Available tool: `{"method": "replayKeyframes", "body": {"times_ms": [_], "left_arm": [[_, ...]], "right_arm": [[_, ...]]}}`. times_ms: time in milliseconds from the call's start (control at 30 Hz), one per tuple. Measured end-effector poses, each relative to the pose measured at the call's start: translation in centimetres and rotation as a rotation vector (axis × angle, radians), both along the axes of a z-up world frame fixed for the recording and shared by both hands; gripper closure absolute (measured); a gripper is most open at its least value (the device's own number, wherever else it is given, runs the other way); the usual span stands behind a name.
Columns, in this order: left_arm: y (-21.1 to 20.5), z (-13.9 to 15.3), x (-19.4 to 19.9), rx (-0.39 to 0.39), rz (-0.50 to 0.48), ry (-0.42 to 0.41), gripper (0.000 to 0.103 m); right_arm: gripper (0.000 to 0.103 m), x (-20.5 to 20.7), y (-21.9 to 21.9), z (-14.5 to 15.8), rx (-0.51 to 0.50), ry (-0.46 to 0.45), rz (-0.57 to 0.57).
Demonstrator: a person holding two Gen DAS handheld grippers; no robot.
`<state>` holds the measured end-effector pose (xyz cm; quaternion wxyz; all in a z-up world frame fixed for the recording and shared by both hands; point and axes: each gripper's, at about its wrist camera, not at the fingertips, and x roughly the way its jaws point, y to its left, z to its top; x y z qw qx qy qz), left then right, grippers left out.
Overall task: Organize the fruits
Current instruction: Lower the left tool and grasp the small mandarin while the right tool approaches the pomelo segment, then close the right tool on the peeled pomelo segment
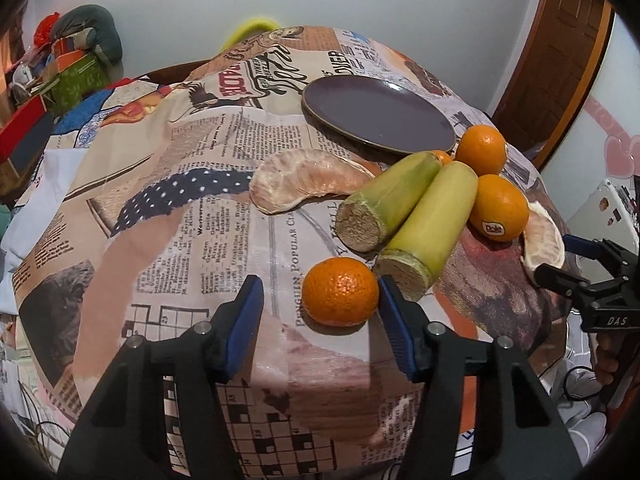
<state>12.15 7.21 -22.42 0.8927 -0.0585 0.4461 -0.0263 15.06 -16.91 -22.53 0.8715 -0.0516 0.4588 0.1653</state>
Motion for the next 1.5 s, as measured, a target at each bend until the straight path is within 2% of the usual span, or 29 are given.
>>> {"method": "replayKeyframes", "body": {"times_ms": [67, 233, 400, 533, 667, 700, 767, 867, 1033, 1100, 1133, 1333, 1500], "left_arm": [[-0.1, -0.1, 0.2, -0.005, -0.001, 0.002, 0.047], [-0.5, -0.2, 0.6, -0.025, -0.026, 0.007, 0.065], [-0.5, -0.1, 0.7, -0.021, -0.025, 0.006, 0.066], [-0.1, 0.7, 0.7, -0.017, -0.010, -0.015, 0.066], [0.2, 1.8, 0.7, -0.017, 0.000, -0.048, 0.066], [0.2, 2.0, 0.8, -0.015, 0.001, -0.054, 0.066], [0.2, 2.4, 0.9, -0.014, 0.002, -0.067, 0.066], [0.2, 2.8, 1.0, -0.011, 0.002, -0.079, 0.066], [-0.1, 2.9, 1.4, -0.002, -0.006, -0.085, 0.066], [-0.2, 2.9, 1.7, -0.001, -0.006, -0.085, 0.066], [-0.3, 2.9, 1.9, 0.000, -0.006, -0.086, 0.066], [-0.5, 4.1, 2.4, 0.003, -0.006, -0.120, 0.066], [-0.9, 5.2, 2.8, 0.008, -0.010, -0.148, 0.066]], "right_arm": [[0.000, 0.0, -0.8, 0.0, -0.001, 0.000, -0.013], [0.000, 0.2, -2.8, -0.1, 0.015, 0.009, -0.065], [0.000, 0.8, -4.4, 0.2, -0.006, -0.006, -0.130], [0.003, 1.6, -4.8, 1.0, 0.038, -0.010, -0.131], [0.004, 3.1, -4.0, 1.4, 0.039, -0.042, -0.129], [0.006, 3.5, -3.8, 1.1, 0.037, -0.042, -0.129], [0.020, 4.4, -3.4, 0.4, 0.028, -0.028, -0.132], [0.028, 5.5, -3.4, -0.7, 0.065, 0.019, -0.129], [0.031, 5.6, -3.0, -1.5, 0.070, 0.011, -0.103], [0.040, 5.6, -3.2, -1.4, 0.089, 0.005, -0.095], [0.049, 5.6, -3.3, -1.3, 0.089, 0.000, -0.094], [0.054, 5.8, -4.1, -0.8, 0.127, -0.001, -0.100], [0.055, 5.1, -4.1, 0.6, 0.140, -0.046, -0.089]]}}
